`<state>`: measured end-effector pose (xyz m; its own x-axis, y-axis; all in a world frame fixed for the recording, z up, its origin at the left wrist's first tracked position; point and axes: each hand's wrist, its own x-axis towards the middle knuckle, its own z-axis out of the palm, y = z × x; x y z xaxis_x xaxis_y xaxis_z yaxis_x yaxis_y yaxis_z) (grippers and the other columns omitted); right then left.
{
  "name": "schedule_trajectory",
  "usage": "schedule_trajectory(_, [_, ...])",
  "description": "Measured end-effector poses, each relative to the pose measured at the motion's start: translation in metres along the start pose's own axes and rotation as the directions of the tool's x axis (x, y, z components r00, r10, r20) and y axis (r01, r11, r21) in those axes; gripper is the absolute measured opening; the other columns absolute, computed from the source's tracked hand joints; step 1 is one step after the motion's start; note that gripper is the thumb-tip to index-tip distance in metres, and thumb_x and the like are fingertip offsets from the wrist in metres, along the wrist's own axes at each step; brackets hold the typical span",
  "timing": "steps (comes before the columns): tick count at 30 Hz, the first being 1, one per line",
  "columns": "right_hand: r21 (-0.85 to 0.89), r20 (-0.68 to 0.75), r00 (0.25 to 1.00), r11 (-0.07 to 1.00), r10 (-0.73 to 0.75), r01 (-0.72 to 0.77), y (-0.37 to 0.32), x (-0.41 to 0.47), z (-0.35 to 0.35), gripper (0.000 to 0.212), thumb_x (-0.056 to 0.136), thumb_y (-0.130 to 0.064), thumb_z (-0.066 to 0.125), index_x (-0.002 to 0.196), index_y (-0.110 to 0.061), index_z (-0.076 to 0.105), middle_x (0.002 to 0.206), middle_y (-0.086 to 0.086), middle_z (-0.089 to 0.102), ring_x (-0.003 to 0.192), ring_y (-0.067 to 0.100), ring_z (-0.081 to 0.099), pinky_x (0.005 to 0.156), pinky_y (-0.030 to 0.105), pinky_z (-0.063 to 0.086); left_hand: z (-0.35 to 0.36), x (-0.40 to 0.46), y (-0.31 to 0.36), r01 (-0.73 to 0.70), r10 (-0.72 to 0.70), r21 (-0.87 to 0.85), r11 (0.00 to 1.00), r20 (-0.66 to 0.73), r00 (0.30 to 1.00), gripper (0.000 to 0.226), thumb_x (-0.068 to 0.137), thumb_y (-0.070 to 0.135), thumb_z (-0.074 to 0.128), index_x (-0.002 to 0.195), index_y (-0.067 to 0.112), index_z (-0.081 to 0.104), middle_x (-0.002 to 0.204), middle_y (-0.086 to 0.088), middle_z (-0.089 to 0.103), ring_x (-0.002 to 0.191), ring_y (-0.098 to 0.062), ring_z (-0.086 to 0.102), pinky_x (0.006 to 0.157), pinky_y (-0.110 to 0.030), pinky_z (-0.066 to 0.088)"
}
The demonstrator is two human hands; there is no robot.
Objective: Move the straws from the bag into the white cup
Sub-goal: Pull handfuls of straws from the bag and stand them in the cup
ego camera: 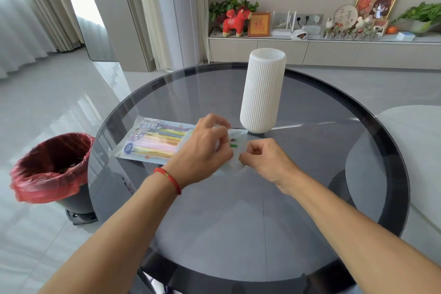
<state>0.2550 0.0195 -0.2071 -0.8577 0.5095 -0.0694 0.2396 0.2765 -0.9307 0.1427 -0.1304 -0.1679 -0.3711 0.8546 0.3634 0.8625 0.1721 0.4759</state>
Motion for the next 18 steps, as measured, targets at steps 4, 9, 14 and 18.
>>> schedule_trajectory(4, [-0.166, -0.031, 0.999, 0.986, -0.041, 0.035, 0.001, 0.002, -0.002, 0.032, 0.076, -0.03, 0.07, 0.054, -0.022, 0.049, 0.048, -0.016, 0.041, 0.047, 0.004, 0.035, 0.045, 0.018, 0.028, -0.006, 0.001, -0.004, -0.033, 0.033, -0.023, 0.999, -0.013, 0.999, 0.023, 0.091, 0.002, 0.061, 0.074, 0.006, 0.046, 0.12, -0.012, 0.063, 0.09, -0.005, 0.049, 0.081, -0.026, 0.041])
schedule_trajectory(9, [-0.009, -0.028, 1.0, 1.0, -0.01, 0.01, 0.002, -0.002, 0.014, 0.015, 0.085, -0.038, 0.067, 0.093, -0.025, 0.066, 0.067, -0.005, 0.075, 0.053, 0.011, 0.065, 0.044, 0.019, 0.04, 0.006, -0.001, 0.0, -0.029, 0.029, -0.032, 0.999, 0.006, 1.0, 0.022, 0.091, -0.001, 0.056, 0.074, 0.007, 0.044, 0.114, -0.013, 0.066, 0.103, -0.02, 0.062, 0.079, -0.029, 0.043])
schedule_trajectory(14, [-0.035, -0.06, 0.993, 0.994, -0.106, 0.104, 0.003, -0.002, 0.015, 0.024, 0.085, -0.01, 0.056, 0.104, -0.022, 0.066, 0.067, -0.002, 0.075, 0.047, 0.017, 0.065, 0.043, 0.027, 0.045, 0.004, 0.0, -0.007, -0.093, 0.091, 0.048, 0.995, 0.039, 0.995, 0.028, 0.093, 0.025, 0.065, 0.081, 0.014, 0.043, 0.126, -0.003, 0.064, 0.095, -0.02, 0.056, 0.089, -0.047, 0.046])
schedule_trajectory(18, [-0.008, -0.056, 0.997, 0.998, -0.058, 0.058, 0.003, -0.004, 0.009, 0.03, 0.085, -0.006, 0.056, 0.107, -0.022, 0.068, 0.062, -0.005, 0.071, 0.043, 0.015, 0.055, 0.045, 0.03, 0.047, 0.002, -0.006, -0.021, -0.105, 0.056, 0.154, 0.982, 0.289, 0.956, 0.103, 0.059, 0.086, 0.069, 0.134, 0.026, 0.034, 0.15, 0.01, 0.041, 0.128, -0.007, 0.04, 0.119, -0.053, 0.024])
